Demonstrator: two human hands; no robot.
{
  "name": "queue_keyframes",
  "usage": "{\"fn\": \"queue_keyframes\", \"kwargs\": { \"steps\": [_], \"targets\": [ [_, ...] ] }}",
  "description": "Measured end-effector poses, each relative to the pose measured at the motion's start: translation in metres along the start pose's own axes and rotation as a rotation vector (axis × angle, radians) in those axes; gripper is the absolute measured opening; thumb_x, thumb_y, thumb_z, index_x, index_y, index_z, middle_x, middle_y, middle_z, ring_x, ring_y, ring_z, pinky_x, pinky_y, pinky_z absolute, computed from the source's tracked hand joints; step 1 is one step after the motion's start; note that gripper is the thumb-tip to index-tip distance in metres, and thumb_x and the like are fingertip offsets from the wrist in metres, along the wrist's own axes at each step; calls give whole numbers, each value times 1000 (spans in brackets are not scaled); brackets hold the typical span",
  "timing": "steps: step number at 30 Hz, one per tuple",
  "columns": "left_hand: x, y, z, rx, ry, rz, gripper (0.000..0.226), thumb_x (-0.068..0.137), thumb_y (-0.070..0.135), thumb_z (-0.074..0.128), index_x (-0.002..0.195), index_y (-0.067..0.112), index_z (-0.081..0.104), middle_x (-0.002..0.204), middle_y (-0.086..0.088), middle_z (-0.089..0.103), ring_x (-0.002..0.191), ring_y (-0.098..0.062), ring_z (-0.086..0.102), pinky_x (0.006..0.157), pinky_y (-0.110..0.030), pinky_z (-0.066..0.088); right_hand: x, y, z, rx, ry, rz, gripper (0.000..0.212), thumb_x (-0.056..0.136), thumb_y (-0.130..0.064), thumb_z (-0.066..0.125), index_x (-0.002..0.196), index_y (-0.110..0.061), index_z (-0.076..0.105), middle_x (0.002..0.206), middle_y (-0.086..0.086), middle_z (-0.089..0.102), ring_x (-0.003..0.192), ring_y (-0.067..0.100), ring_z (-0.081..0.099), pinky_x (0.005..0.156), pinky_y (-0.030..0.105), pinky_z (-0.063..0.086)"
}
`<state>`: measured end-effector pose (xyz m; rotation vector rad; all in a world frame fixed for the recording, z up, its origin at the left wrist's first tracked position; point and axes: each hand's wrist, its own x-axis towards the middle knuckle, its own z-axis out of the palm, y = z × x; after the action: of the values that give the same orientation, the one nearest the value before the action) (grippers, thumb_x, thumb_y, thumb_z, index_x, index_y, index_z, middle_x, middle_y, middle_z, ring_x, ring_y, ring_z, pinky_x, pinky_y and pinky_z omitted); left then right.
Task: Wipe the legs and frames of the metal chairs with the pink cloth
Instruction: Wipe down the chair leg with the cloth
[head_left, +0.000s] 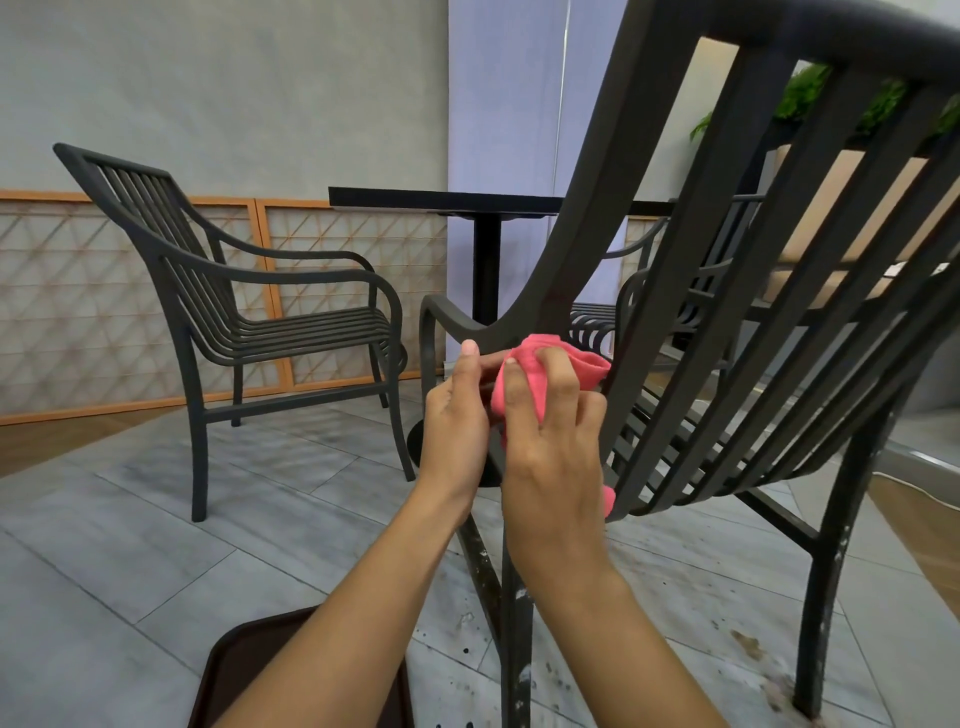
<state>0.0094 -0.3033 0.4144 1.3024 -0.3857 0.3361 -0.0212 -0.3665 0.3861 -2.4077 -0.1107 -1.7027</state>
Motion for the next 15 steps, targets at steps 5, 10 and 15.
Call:
{"fn": "queue_keyframes", "kwargs": {
  "steps": [5,10,15],
  "targets": [
    [1,1,-1,4,-16,-43,54,99,44,26,98,14,71,96,-7,73,97,-20,67,92,-39,51,-10,-6,4,-26,-48,62,52,71,5,71,120,-1,53,128,13,34,83,25,38,62,31,53],
    [-1,2,-2,19,-37,-35,49,99,43,25,89,24,69,86,0,74,86,-13,68,79,-34,53,-19,-7,5,-46,-88,63,54,66,5,73,116,0,55,128,14,34,81,25,36,60,31,52],
    [-1,1,-2,7,-45,-11,41,99,38,31,89,24,69,84,2,74,83,-10,69,73,-24,55,-27,-5,4,-23,-149,81,68,58,-3,83,117,-4,50,127,11,35,82,22,37,64,28,53]
  ]
}}
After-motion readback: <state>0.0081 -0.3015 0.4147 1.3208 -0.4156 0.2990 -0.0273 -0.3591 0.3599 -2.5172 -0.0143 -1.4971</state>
